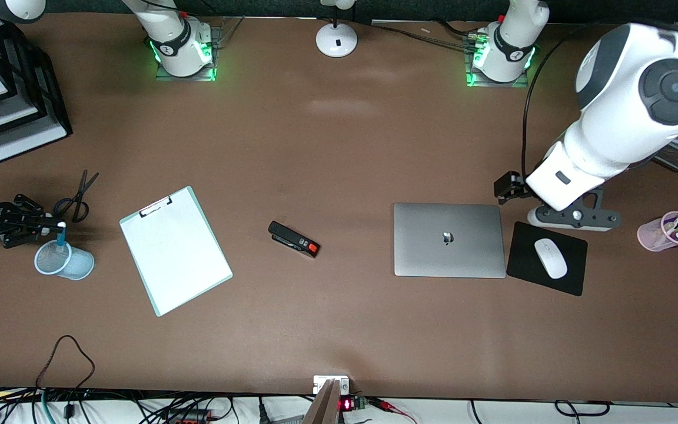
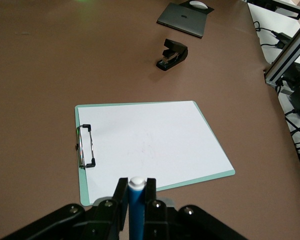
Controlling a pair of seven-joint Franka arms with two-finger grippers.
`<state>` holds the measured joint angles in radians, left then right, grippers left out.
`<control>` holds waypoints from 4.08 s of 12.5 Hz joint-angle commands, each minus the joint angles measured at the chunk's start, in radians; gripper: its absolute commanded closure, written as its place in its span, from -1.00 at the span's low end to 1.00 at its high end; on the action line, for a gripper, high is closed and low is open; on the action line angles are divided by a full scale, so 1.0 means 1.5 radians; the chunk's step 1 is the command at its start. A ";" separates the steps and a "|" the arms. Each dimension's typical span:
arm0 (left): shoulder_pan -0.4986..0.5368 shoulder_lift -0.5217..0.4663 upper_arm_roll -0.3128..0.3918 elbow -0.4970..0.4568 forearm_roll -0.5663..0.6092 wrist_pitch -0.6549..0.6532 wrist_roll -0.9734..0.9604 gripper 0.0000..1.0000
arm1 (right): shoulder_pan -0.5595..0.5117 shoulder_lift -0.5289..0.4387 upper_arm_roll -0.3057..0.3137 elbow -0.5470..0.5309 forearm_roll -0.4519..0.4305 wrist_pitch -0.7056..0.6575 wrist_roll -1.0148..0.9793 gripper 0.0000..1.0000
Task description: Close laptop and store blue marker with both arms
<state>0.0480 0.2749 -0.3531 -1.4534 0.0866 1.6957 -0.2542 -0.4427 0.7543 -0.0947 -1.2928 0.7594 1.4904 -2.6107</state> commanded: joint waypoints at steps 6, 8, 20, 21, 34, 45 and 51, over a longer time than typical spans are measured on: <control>0.002 -0.074 -0.001 0.008 0.011 -0.096 -0.002 -1.00 | -0.019 0.042 0.012 0.086 0.051 -0.008 -0.067 0.87; 0.005 -0.076 -0.002 0.008 0.011 -0.106 0.001 -1.00 | -0.019 0.063 0.012 0.103 0.053 -0.007 -0.071 0.87; 0.081 -0.162 -0.004 -0.007 -0.014 -0.179 0.119 -1.00 | -0.032 0.097 -0.023 0.109 0.050 0.010 0.027 -1.00; 0.093 -0.162 -0.004 -0.007 -0.021 -0.180 0.142 -1.00 | -0.032 0.087 -0.023 0.109 0.045 0.008 0.061 -1.00; -0.031 -0.169 0.117 -0.012 -0.061 -0.187 0.156 -1.00 | 0.155 -0.221 -0.017 -0.075 -0.193 0.072 0.740 -1.00; -0.027 -0.173 0.116 -0.015 -0.060 -0.191 0.156 -1.00 | 0.336 -0.323 -0.019 -0.127 -0.333 0.060 1.706 -1.00; -0.012 -0.174 0.116 -0.016 -0.060 -0.191 0.156 -1.00 | 0.371 -0.404 -0.026 -0.120 -0.495 0.021 1.772 -1.00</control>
<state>0.0154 0.0459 -0.1827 -1.4480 0.0135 1.4119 -0.0495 0.1371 0.2136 -0.1195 -1.4415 0.0538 1.5291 0.0452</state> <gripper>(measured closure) 0.000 0.000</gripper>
